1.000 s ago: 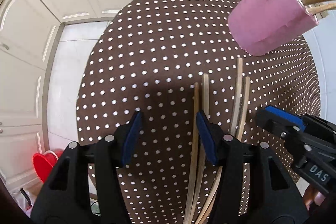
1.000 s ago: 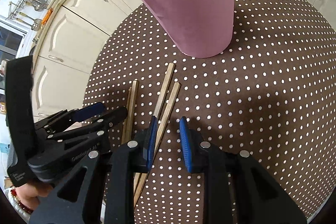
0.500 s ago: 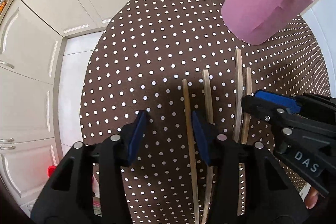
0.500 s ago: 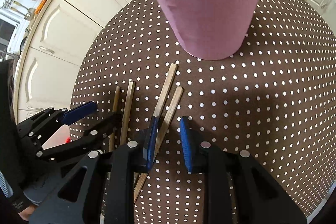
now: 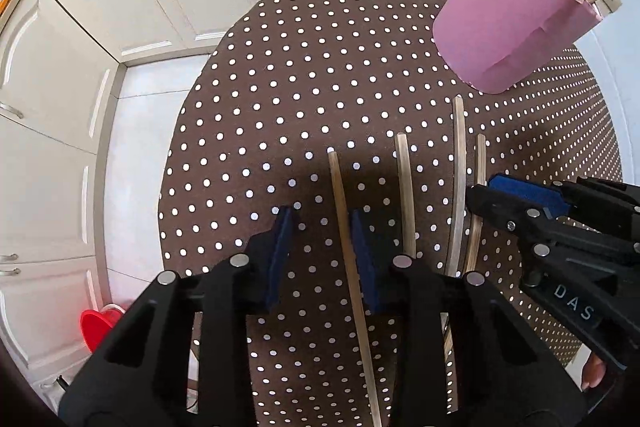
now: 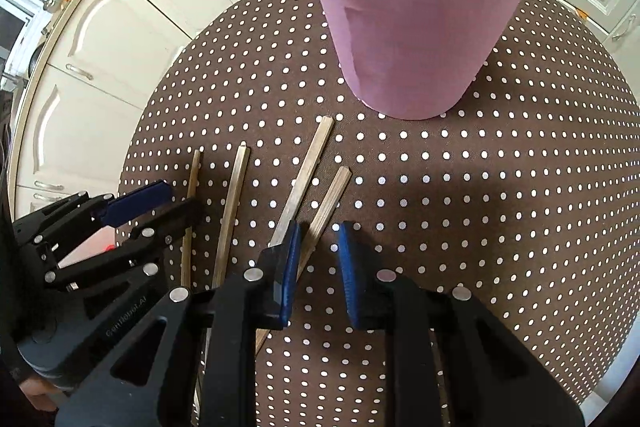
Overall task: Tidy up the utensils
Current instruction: 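Move the left gripper back to the table chopsticks while the right gripper moves there too, then grasp a wooden chopstick with the left gripper while the right gripper grasps another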
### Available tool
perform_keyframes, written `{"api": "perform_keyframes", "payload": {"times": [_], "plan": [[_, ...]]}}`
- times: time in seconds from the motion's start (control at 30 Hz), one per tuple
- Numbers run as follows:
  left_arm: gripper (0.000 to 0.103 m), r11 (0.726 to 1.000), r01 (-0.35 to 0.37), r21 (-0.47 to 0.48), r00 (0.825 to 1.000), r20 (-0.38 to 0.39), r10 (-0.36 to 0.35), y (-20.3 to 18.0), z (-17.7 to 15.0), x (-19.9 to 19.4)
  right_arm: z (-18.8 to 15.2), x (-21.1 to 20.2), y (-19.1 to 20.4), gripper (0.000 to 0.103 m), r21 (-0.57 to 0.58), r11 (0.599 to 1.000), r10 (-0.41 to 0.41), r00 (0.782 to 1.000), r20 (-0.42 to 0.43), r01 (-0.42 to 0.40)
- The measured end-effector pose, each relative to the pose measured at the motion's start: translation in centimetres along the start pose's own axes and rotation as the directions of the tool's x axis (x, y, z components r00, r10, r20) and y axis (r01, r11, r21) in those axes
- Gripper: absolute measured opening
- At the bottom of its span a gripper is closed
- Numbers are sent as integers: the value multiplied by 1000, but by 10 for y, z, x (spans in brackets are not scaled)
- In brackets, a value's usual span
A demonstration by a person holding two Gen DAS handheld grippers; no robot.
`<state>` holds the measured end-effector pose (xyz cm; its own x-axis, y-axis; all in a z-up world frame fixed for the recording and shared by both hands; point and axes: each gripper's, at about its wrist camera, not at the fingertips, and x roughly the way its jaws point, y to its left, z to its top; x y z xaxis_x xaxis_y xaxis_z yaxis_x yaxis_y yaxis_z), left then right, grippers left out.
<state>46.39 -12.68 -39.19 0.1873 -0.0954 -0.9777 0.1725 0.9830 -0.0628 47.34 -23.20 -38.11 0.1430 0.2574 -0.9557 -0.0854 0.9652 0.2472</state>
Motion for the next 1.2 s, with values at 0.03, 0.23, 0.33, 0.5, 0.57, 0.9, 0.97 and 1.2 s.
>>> {"api": "perform_keyframes", "payload": {"times": [0.03,0.23,0.33,0.5,0.57,0.9,0.97,1.2], "plan": [[29,1000,2,-4,1000,0,-2,-2,-1,-1,1,1,0,17,-3,1000,0,1000,-2,0],[19,998,18,-59,1000,1,-18,8,-1,-3,13,5,9,14,-51,997,-57,998,-1,57],[7,995,41,-94,999,-5,-42,17,0,-3,14,6,6,12,-39,999,-38,999,-2,38],[6,988,83,-132,996,0,-84,25,-6,-7,14,4,-6,5,-13,1000,-9,1000,-9,9],[6,983,108,-150,994,4,-109,28,-10,-9,12,2,-11,5,9,1000,10,1000,-11,-10],[6,972,177,-154,982,91,-164,32,-21,-52,-7,-41,-32,5,75,993,82,993,87,-88],[6,972,188,-141,978,117,-172,29,-21,-67,-11,-57,-36,5,82,992,89,988,129,-100],[6,975,213,-60,954,228,-195,15,-24,-127,-28,-117,-42,5,85,988,104,958,266,-131]]}}
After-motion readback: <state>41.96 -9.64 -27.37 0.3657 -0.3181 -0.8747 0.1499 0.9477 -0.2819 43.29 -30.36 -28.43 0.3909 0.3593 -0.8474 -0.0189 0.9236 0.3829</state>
